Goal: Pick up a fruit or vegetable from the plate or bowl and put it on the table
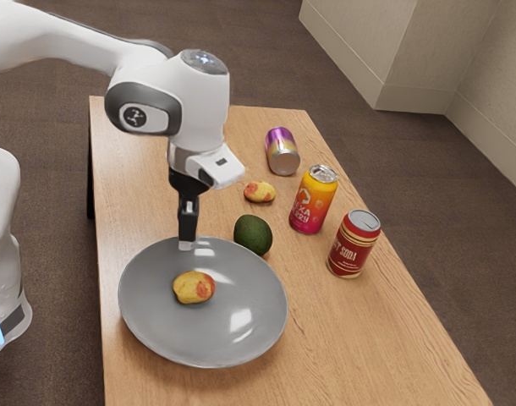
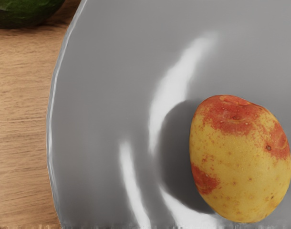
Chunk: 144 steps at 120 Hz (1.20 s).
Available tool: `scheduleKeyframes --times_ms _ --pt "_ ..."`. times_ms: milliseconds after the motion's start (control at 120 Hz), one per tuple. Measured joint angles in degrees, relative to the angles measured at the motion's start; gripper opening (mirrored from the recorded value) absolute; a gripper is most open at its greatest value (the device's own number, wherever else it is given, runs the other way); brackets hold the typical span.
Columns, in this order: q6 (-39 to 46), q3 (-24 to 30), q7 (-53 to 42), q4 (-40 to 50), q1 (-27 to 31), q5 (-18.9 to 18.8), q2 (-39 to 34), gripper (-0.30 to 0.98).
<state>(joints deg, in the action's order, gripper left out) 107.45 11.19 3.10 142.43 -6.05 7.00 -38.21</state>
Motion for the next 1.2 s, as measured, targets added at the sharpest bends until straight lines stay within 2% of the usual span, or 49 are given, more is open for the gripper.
scheduleKeyframes --times_ms 225,517,1200 --pt "1.5 2.7 -0.1 1.2 -0.1 2.3 0.4 0.69" --pt "5.0 3.7 -0.2 1.2 -0.1 3.8 4.2 0.69" --pt "8.7 6.1 0.0 1.9 -0.1 5.4 6.8 0.69"
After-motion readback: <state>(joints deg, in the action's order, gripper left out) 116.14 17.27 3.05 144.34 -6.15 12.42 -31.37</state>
